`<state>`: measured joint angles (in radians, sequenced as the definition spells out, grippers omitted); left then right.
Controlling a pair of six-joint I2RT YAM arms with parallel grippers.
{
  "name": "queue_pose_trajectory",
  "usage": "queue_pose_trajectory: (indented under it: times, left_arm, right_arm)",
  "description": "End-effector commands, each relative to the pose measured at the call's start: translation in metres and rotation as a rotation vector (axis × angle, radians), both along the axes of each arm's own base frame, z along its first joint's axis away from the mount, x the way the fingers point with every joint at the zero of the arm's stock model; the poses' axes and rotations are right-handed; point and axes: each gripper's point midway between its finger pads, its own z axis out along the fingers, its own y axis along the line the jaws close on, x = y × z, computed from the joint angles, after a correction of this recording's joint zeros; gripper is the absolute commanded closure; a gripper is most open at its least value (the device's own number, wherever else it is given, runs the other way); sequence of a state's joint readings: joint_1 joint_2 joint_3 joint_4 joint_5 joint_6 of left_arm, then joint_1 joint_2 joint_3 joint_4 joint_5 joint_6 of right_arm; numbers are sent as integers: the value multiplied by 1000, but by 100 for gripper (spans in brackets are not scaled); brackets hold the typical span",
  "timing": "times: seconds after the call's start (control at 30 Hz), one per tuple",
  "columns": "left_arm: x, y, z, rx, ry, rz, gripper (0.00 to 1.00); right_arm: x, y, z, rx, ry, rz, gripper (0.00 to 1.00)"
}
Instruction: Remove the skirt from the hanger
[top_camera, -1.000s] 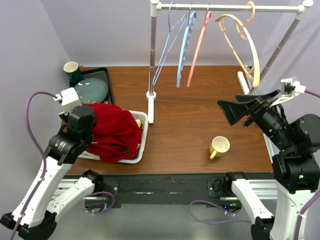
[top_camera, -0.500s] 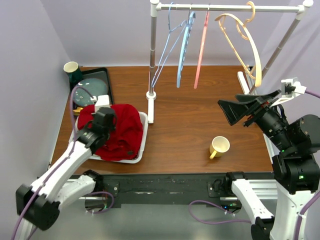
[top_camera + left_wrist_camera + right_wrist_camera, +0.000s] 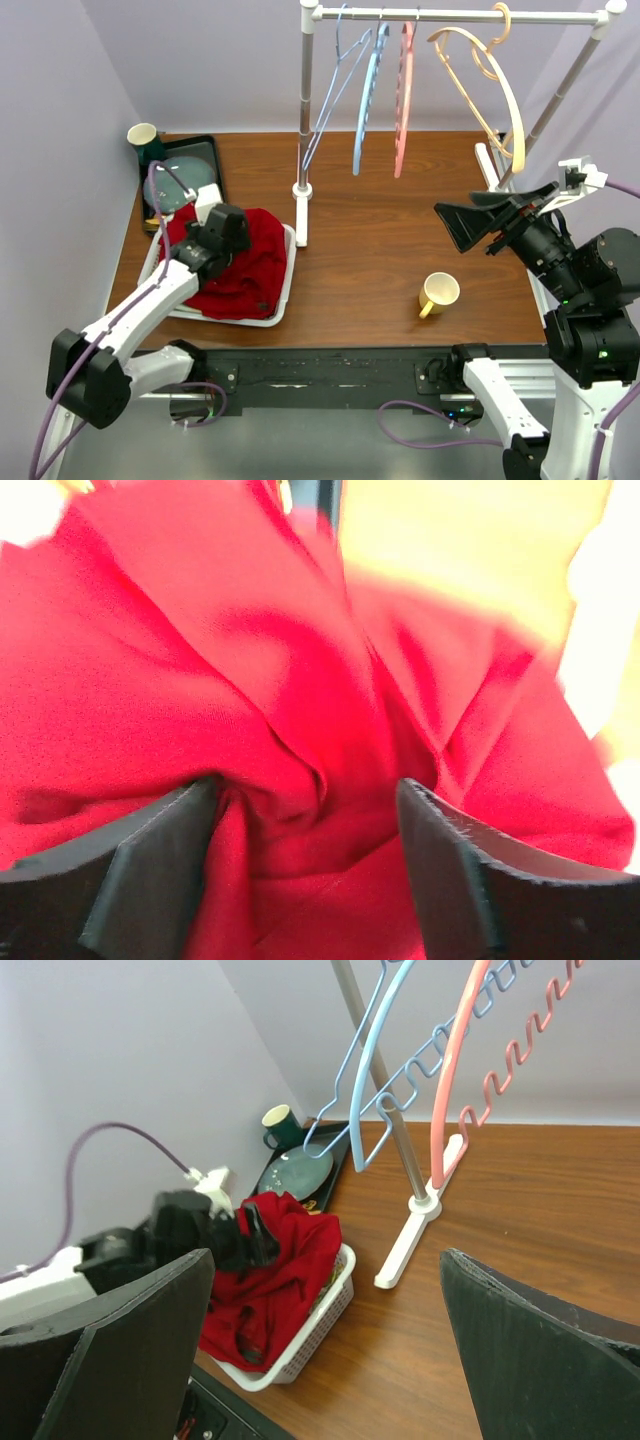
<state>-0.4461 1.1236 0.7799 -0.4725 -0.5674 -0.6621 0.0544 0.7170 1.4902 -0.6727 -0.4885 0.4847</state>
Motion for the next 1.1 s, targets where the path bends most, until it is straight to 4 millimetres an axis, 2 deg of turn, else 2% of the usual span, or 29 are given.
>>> queue_pose_trajectory:
  times: [0.0, 0.03, 0.07, 0.1, 0.17, 0.2, 0.23, 0.27, 0.33, 0.4, 0.47, 0.53, 0.57, 0.6, 0.63, 0.67, 0.7, 0.77, 0.8, 0.87, 0.93, 0.97, 1.03, 1.07]
  left_arm:
    - [3, 27, 88, 54, -144, 124, 20]
    - [2, 30, 96, 56, -148, 146, 20]
    - [-5, 38, 96, 87, -111, 178, 18]
    - [-5, 40, 111, 69, -132, 210, 18]
    - [-13, 43, 108, 74, -75, 248, 17]
    - [-14, 42, 118, 60, -78, 258, 17]
    - [-17, 43, 119, 47, -70, 283, 17]
    - [-26, 49, 116, 79, -24, 302, 17]
    - [-31, 52, 130, 51, -43, 346, 17]
    - [-40, 59, 142, 54, -51, 366, 21]
    - [-46, 56, 148, -3, -73, 355, 28]
    - [-48, 49, 126, -39, -55, 326, 35]
    - [-42, 38, 123, -122, -106, 293, 43]
    - [-47, 36, 86, -102, -48, 279, 47]
    - [-46, 32, 71, -129, -42, 277, 51]
    - [-35, 19, 60, -198, -68, 252, 60]
    - [-41, 18, 23, -183, -12, 250, 62]
    - [-35, 4, -18, -246, 28, 261, 67]
    - [-47, 5, -47, -239, 96, 282, 69]
    - [-51, 2, -71, -254, 155, 326, 69]
    - [-50, 4, -73, -241, 160, 342, 69]
    - [-42, 4, -60, -238, 132, 349, 67]
    - [-39, 7, -37, -208, 124, 338, 62]
    - [-23, 2, -2, -234, 50, 311, 56]
  right_arm:
    - [-7, -1, 9, -11, -41, -1, 1]
    - [-8, 0, 9, -8, -41, 1, 1]
    - [-7, 0, 7, -8, -38, 1, 1]
    - [-6, -2, 5, -9, -32, -8, 1]
    - [-6, -2, 5, -14, -35, -9, 1]
    - [-6, -2, 6, -13, -36, -9, 1]
    - [-5, -2, 5, -13, -33, -9, 1]
    - [-6, -2, 6, -14, -35, -9, 1]
    - [-6, -1, 7, -14, -36, -1, 1]
    - [-5, -1, 6, -10, -31, -2, 1]
    - [-4, 1, 6, -4, -31, 10, 1]
    - [-2, 3, 3, 0, -25, 19, 1]
    - [-2, 2, 2, 0, -22, 14, 1]
    - [-1, 2, 0, -5, -21, 12, 1]
    - [-1, 1, -2, -7, -21, 10, 1]
    - [0, 1, -2, -13, -22, 10, 1]
    - [2, 0, -2, -20, -24, 5, 2]
    - [4, -1, 0, -19, -24, -8, 2]
    - [4, -3, 3, -16, -22, -18, 2]
    - [3, -5, 6, -15, -24, -32, 2]
    - [1, -7, 9, -6, -23, -48, 2]
    - [1, -8, 10, 1, -22, -51, 2]
    - [0, -4, 12, 19, -25, -32, 5]
    - [-1, -3, 13, 25, -27, -22, 5]
